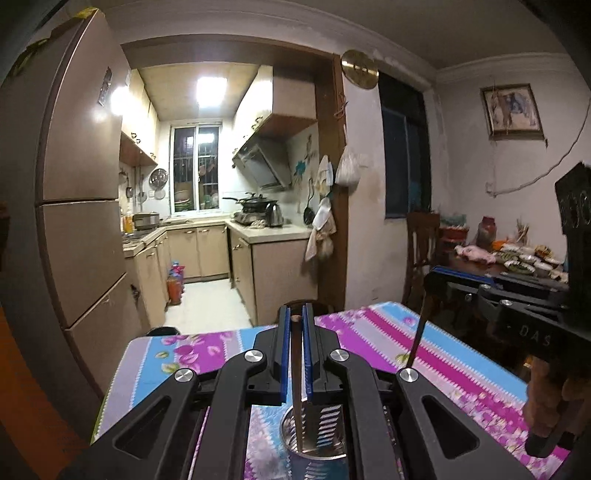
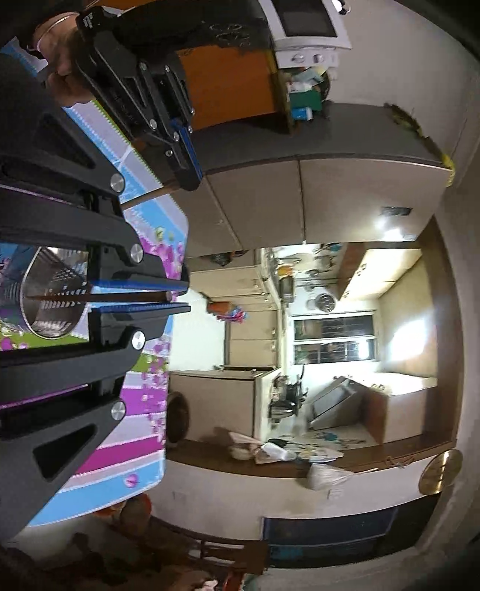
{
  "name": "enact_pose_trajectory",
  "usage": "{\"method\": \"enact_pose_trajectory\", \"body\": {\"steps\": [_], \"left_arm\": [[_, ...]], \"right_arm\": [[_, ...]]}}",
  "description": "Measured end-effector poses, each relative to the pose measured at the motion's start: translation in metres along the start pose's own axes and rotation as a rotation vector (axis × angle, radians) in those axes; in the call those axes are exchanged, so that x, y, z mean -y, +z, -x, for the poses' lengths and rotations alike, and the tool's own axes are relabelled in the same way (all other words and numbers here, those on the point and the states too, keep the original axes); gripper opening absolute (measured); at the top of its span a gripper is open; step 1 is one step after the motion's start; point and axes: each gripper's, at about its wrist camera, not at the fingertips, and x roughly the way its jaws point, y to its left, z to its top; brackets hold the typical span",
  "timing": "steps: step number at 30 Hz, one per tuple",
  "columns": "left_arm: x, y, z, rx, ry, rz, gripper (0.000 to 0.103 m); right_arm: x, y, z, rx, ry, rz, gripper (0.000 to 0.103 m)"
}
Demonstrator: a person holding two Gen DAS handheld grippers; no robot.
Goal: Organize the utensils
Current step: 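Lower the left gripper's chopstick into the holder while the right gripper inserts and releases its chopstick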
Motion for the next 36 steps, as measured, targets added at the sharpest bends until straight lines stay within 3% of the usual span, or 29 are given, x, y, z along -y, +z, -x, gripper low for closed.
{"method": "enact_pose_trajectory", "body": {"steps": [8,9,11,12,17,21,24,31,36], "left_arm": [[-0.001,-0.009,0.011,0.009,0.058,-0.038,0.010],[0.001,-0.005,0.015,0.022,0.065,-0.046,0.020],[0.004,0.002,0.031,0.059,0.110,-0.063,0.036],[0.006,0.004,0.040,0.080,0.140,-0.074,0.037],[0.026,0.013,0.107,0.166,0.307,-0.146,0.038],[0.045,0.005,0.173,0.230,0.372,-0.129,0.038],[0.055,-0.005,0.208,0.255,0.398,-0.106,0.038],[0.068,-0.027,0.267,0.267,0.458,-0.072,0.038],[0.073,-0.034,0.304,0.290,0.510,-0.065,0.038]], "right_arm": [[-0.009,-0.002,0.010,-0.008,-0.067,0.007,0.010],[-0.009,0.002,0.020,0.011,-0.076,0.007,0.016],[-0.007,0.008,0.033,0.035,-0.090,0.007,0.019],[-0.006,0.011,0.041,0.048,-0.098,0.007,0.019],[-0.006,0.016,0.110,0.134,-0.125,0.001,0.019],[-0.024,-0.008,0.169,0.161,-0.139,0.019,0.039],[-0.042,-0.037,0.204,0.125,-0.143,0.041,0.039],[-0.064,-0.077,0.232,0.061,-0.139,0.027,0.039],[-0.080,-0.090,0.243,0.054,-0.087,0.023,0.042]]}}
